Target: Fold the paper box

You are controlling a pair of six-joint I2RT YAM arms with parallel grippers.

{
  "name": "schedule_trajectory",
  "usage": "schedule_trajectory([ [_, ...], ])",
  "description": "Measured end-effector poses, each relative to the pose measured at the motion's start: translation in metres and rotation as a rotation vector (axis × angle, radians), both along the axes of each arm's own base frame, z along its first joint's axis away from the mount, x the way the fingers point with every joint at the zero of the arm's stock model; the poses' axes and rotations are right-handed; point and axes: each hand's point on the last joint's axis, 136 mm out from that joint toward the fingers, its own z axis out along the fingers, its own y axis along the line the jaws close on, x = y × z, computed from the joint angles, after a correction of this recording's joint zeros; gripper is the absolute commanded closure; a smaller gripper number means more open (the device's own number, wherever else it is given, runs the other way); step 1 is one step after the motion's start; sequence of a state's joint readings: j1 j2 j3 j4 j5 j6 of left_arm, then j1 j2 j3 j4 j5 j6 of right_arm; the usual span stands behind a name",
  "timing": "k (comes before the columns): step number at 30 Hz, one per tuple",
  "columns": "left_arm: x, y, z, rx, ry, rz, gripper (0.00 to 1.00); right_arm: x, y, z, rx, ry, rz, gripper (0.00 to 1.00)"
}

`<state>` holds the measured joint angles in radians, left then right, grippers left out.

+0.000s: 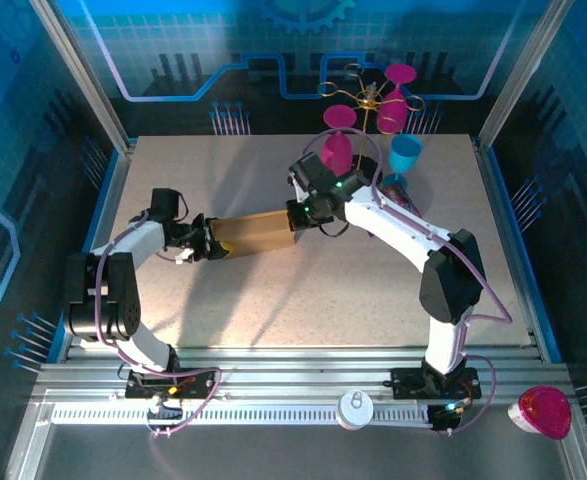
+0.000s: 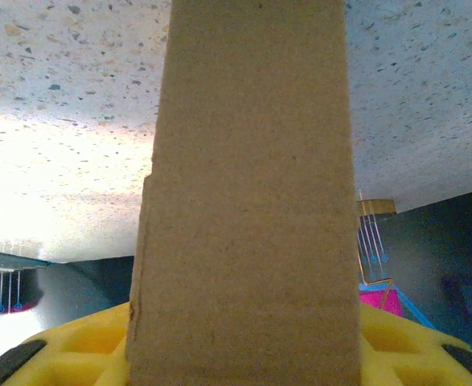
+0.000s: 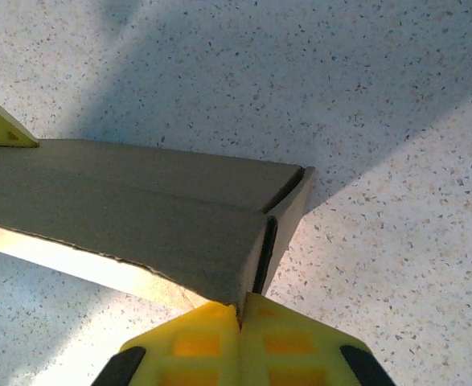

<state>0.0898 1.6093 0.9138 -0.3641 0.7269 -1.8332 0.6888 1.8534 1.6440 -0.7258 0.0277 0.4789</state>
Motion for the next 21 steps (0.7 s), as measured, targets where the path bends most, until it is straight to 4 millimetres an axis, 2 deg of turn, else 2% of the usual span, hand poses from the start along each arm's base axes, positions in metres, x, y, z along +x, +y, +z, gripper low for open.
schedule_trajectory([
  [12, 0.0006, -0.0004, -0.0004, -0.010, 0.001, 0.012, 0.95, -0.0014, -0.0014, -0.0085, 0.033, -0.212, 0.058, 1.00],
  [21, 0.0022, -0.0002, 0.0000, -0.019, 0.008, 0.030, 0.99, 0.0028, -0.0005, -0.0077, 0.037, -0.275, 0.070, 0.98],
])
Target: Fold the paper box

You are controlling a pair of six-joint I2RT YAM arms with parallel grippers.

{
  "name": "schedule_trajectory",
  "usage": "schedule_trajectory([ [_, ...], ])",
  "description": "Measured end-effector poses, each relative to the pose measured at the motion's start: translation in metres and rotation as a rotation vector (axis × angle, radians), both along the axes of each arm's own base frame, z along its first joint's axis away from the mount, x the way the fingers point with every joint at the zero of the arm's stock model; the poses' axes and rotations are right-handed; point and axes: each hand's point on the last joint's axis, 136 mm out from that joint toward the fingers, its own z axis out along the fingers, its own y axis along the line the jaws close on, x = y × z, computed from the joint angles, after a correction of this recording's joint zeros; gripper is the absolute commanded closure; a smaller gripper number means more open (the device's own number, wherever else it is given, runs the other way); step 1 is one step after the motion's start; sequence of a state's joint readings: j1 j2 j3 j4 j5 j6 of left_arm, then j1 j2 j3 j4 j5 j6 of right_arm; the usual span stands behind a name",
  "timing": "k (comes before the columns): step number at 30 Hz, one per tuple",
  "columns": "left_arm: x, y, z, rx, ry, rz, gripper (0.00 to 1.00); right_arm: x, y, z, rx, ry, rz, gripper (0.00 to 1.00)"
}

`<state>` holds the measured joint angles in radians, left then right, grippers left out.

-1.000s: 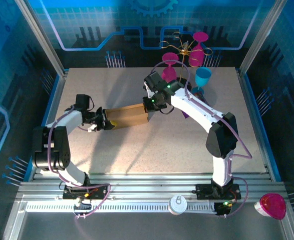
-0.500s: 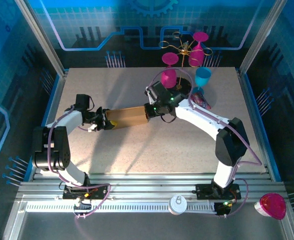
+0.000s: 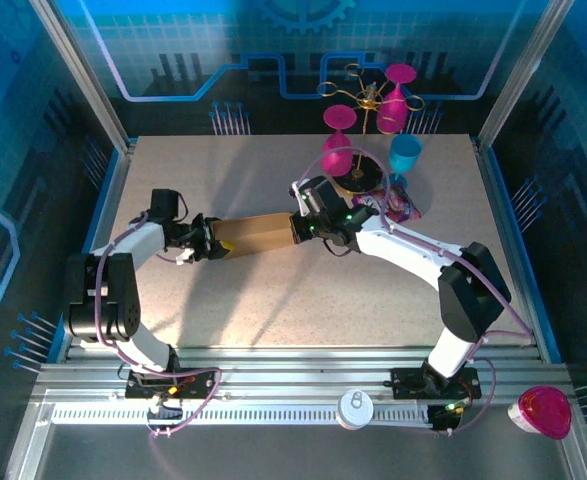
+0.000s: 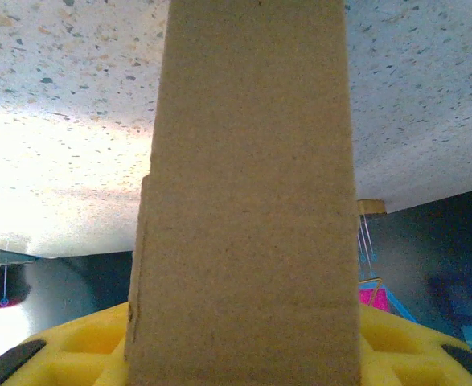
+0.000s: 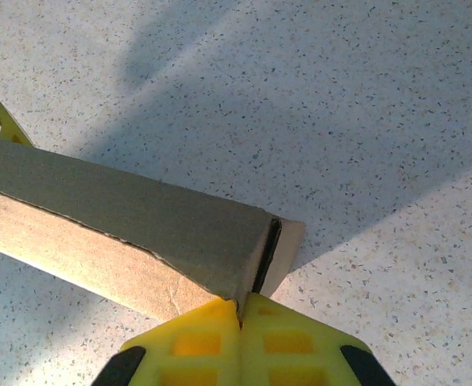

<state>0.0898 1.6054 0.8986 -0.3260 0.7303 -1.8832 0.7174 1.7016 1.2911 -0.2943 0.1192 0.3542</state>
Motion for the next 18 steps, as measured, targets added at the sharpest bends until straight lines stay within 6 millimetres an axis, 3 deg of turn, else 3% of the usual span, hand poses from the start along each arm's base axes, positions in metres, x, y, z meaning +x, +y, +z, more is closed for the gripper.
schedule_trajectory([
  [6, 0.001, 0.000, 0.000, -0.003, 0.002, 0.005, 0.99, -0.007, 0.002, 0.005, 0.046, 0.083, 0.029, 0.82],
  [14, 0.004, 0.001, 0.000, -0.010, 0.008, 0.017, 0.99, -0.020, 0.013, 0.028, 0.172, 0.215, 0.091, 0.77],
  [18, 0.004, 0.001, 0.000, -0.011, 0.009, 0.020, 0.99, -0.025, 0.013, 0.030, 0.216, 0.279, 0.084, 0.67],
])
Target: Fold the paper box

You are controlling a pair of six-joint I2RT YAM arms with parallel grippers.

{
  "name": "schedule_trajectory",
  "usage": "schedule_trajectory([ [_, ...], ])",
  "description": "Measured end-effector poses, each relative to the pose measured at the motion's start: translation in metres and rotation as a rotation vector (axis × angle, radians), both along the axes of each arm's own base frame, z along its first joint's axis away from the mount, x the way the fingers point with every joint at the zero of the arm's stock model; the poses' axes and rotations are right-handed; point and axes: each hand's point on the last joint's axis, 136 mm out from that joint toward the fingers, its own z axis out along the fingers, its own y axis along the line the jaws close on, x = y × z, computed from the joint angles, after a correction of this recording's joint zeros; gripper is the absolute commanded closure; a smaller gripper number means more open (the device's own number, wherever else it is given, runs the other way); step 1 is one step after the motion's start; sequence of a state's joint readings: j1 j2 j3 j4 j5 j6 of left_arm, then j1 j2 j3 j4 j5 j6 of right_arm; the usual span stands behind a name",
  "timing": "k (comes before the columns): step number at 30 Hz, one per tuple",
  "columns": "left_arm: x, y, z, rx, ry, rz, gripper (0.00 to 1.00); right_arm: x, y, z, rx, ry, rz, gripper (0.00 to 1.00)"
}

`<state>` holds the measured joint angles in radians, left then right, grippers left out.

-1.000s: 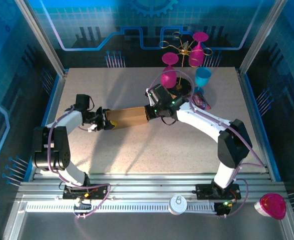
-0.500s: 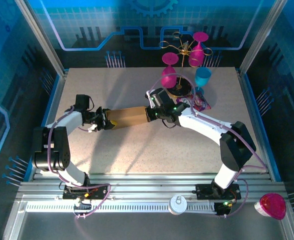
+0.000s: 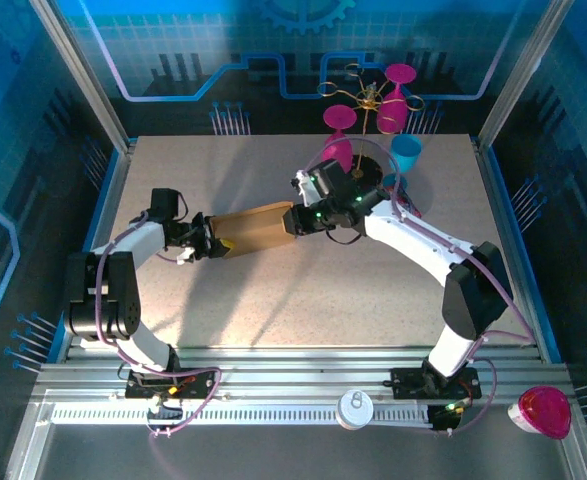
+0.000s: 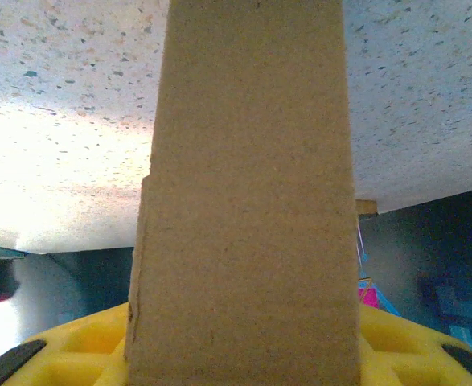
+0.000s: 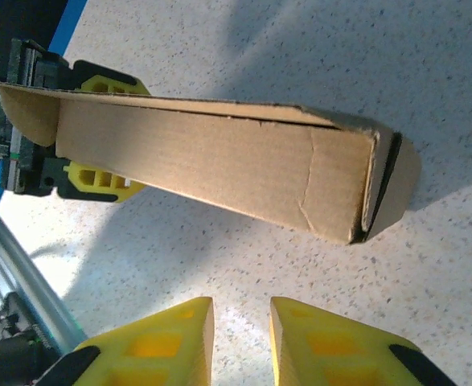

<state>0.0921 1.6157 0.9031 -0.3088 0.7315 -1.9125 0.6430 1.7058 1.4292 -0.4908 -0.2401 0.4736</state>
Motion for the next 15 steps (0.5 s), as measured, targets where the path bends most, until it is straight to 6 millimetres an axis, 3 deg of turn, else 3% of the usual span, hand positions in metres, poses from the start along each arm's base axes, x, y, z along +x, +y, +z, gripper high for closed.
schedule_trajectory([
  [5, 0.001, 0.000, 0.000, -0.001, 0.000, 0.000, 1.00, 0.004, -0.008, 0.006, 0.061, 0.067, -0.052, 0.53],
  [11, 0.001, 0.001, 0.000, -0.001, 0.000, 0.002, 1.00, 0.032, -0.031, 0.026, 0.206, 0.169, -0.230, 0.24],
  [15, 0.001, 0.001, 0.000, -0.003, 0.000, 0.002, 1.00, 0.045, -0.039, 0.026, 0.344, 0.322, -0.391, 0.15],
])
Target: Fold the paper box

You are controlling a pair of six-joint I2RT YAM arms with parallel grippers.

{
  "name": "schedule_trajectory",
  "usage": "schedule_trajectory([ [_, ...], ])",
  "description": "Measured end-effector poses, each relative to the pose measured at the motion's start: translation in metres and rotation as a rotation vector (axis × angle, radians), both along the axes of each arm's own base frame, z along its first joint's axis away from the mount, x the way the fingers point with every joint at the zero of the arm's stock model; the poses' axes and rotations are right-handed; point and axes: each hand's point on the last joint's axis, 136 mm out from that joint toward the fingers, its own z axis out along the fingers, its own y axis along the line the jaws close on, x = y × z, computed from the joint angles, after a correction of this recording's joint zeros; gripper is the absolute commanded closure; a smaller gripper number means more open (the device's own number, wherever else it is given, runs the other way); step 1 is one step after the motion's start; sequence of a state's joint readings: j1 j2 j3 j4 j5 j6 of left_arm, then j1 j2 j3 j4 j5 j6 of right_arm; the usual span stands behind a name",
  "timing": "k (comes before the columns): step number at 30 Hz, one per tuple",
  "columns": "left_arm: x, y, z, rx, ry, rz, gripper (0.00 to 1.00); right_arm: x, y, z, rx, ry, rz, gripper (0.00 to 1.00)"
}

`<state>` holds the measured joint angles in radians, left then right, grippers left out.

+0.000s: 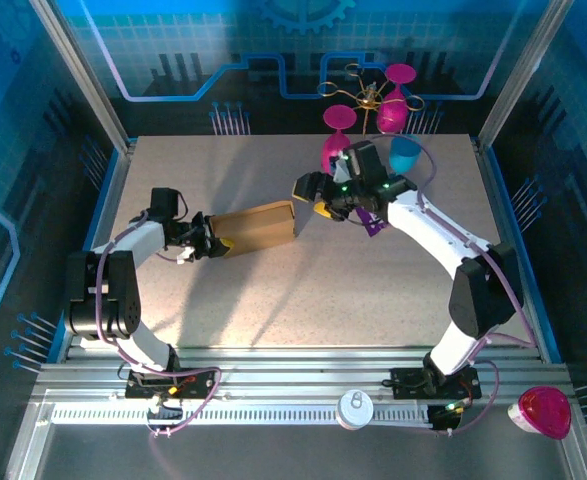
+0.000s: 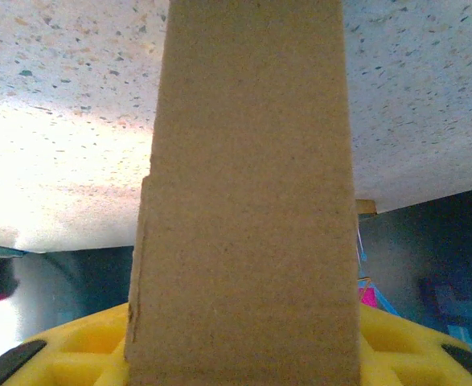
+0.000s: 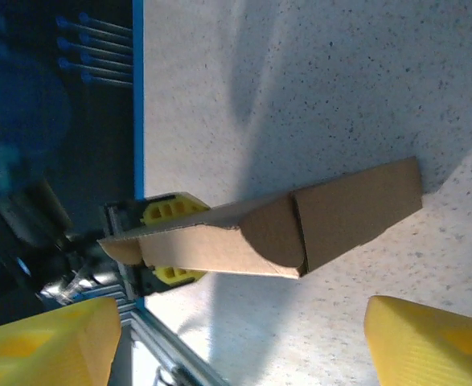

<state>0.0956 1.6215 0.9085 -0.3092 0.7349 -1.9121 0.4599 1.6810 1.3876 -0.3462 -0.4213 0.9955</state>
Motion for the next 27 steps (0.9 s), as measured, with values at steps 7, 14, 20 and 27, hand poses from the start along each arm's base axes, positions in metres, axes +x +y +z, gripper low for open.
schedule_trajectory([
  [7, 0.000, 0.000, 0.000, -0.002, 0.000, -0.002, 1.00, -0.007, 0.006, -0.050, 0.243, 0.357, -0.251, 0.16],
  [14, 0.000, 0.000, 0.000, -0.003, -0.001, -0.002, 1.00, 0.008, 0.034, -0.031, 0.461, 0.460, -0.321, 0.15],
  [20, 0.002, 0.001, 0.000, -0.002, -0.001, 0.002, 1.00, 0.007, 0.043, -0.025, 0.523, 0.514, -0.323, 0.19],
  [27, 0.003, 0.002, 0.000, -0.002, 0.000, 0.002, 1.00, -0.001, 0.033, -0.042, 0.473, 0.532, -0.328, 0.29],
])
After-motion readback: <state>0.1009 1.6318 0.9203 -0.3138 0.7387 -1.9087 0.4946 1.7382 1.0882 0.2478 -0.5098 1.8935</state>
